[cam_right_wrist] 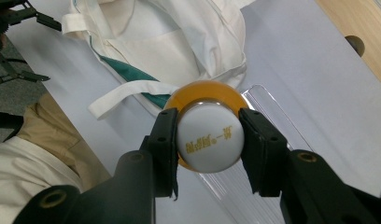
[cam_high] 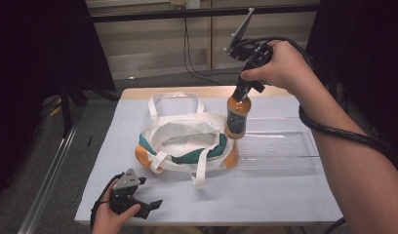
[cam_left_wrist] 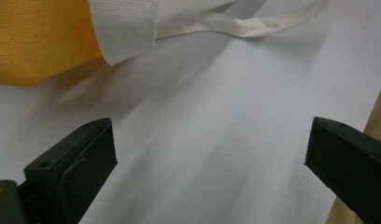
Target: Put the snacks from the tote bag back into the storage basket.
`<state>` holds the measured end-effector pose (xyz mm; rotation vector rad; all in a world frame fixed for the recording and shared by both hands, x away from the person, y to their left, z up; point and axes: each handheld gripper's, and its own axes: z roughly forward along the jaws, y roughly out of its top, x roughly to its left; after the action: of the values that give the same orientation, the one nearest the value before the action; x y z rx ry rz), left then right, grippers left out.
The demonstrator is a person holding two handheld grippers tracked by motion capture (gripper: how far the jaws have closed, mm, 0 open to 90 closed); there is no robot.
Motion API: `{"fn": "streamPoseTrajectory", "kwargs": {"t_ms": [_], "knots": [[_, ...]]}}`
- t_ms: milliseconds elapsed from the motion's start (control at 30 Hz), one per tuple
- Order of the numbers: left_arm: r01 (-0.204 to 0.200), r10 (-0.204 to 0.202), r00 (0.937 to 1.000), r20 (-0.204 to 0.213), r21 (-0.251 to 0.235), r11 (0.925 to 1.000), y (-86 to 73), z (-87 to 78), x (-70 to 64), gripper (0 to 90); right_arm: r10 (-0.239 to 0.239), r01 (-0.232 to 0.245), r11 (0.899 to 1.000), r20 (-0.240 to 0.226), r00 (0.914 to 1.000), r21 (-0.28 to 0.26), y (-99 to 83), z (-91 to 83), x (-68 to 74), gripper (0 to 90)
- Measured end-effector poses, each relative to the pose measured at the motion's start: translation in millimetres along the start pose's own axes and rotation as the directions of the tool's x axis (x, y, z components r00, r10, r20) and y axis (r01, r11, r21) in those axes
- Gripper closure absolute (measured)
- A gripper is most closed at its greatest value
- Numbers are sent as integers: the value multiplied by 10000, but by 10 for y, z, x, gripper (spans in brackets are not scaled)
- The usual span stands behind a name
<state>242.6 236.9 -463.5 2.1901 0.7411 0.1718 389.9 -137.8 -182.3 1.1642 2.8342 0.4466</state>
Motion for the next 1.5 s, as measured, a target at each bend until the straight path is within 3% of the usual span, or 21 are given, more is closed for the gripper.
{"fn": "streamPoseTrajectory", "kwargs": {"t_ms": [600,933,1000,1500], "knots": [[-103,104,9999,-127,90,9999,5,-2,3,15,192,-192,9998,-59,9998,60,-212,58,-137,606],[44,-44,9999,-111,25,10000,0,5,-5,15,307,-307,9995,-133,9994,50,-318,103,-197,606],[-109,111,9998,-135,113,9999,5,0,3,15,297,-297,9995,-134,9995,53,-327,100,-206,606],[-95,96,9999,-97,84,9999,8,-6,-5,16,520,-518,9986,-142,9985,100,-459,170,-243,606]]}}
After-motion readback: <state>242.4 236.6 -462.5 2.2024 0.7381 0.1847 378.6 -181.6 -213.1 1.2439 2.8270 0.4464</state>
